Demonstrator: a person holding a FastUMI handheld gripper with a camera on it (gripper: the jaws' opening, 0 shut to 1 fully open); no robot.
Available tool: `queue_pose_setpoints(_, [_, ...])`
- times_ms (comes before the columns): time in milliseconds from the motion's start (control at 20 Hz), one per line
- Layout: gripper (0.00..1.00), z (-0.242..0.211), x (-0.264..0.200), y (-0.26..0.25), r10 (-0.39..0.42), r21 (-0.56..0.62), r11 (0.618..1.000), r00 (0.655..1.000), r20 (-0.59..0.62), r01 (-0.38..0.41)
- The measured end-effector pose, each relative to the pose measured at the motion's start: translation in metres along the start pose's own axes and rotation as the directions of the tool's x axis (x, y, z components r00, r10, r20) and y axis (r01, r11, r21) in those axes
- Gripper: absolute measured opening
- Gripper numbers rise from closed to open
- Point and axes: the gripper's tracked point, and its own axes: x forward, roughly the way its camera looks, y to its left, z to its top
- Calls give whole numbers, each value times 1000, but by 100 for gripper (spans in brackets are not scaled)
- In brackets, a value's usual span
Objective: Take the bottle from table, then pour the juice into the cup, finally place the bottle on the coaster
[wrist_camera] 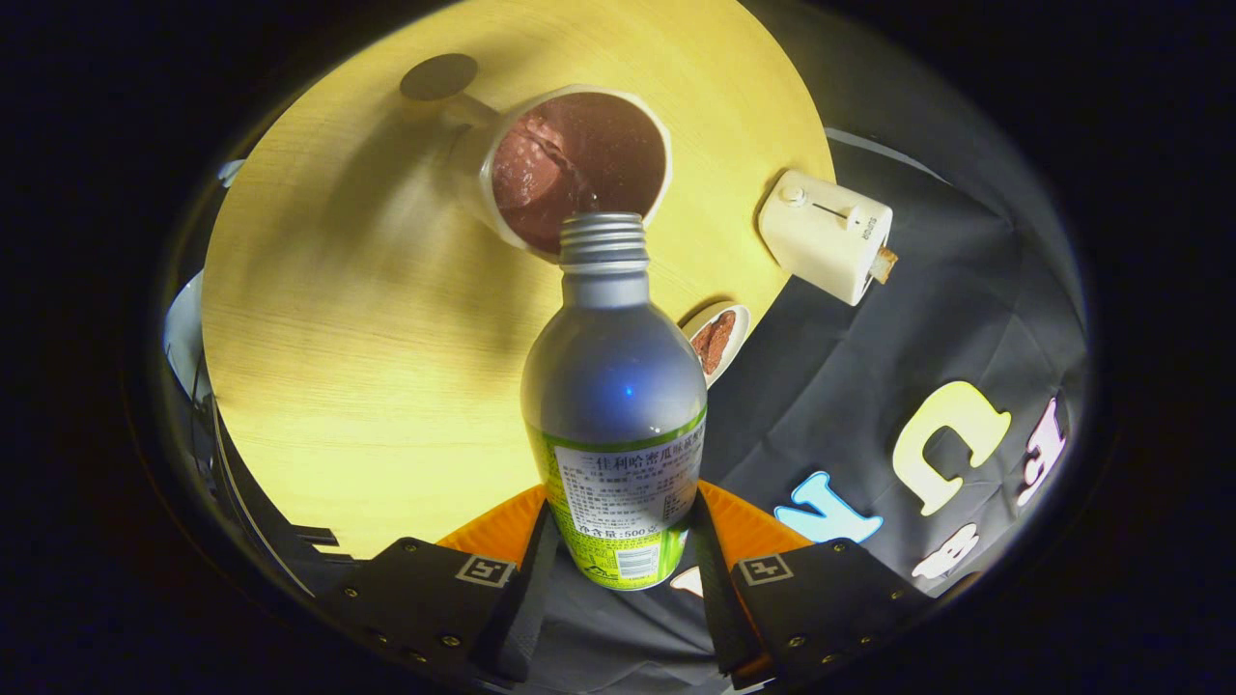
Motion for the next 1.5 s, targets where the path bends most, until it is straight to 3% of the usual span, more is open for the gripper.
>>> queue_pose_setpoints(350, [69,2,-5,-15,-39,-80,996,999,-17,38])
queue_pose_setpoints(1500, [69,-7,-5,-34,-38,-205,979,986,-161,4])
